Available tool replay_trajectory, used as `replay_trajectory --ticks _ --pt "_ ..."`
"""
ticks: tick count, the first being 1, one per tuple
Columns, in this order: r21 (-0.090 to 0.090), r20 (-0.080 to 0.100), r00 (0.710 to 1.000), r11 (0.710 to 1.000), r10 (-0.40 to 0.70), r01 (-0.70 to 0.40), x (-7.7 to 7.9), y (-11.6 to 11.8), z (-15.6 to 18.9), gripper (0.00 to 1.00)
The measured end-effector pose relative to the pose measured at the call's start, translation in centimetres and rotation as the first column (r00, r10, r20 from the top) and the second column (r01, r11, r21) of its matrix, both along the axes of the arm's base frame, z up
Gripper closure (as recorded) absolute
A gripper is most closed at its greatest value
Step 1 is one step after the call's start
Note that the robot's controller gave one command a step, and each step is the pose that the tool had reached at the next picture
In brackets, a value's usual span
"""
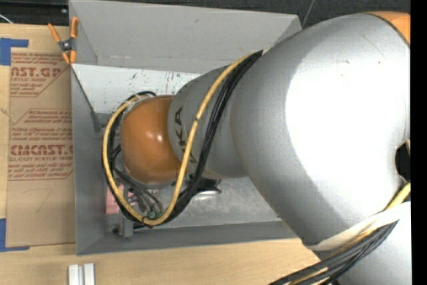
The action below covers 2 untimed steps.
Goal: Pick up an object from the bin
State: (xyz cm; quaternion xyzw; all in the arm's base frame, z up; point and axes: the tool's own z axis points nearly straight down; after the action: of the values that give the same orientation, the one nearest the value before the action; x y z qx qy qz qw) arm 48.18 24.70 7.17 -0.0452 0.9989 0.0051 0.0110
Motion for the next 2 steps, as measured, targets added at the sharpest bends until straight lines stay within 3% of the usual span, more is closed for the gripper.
replay_trajectory --ticks 1,2 --pt "0.001 -0.017 0.96 0.96 -0.28 0.28 0.72 -0.54 0.08 1.0" --pt "0.001 -0.017 0.96 0.96 -0.28 0.28 0.72 -0.54 0.09 1.0"
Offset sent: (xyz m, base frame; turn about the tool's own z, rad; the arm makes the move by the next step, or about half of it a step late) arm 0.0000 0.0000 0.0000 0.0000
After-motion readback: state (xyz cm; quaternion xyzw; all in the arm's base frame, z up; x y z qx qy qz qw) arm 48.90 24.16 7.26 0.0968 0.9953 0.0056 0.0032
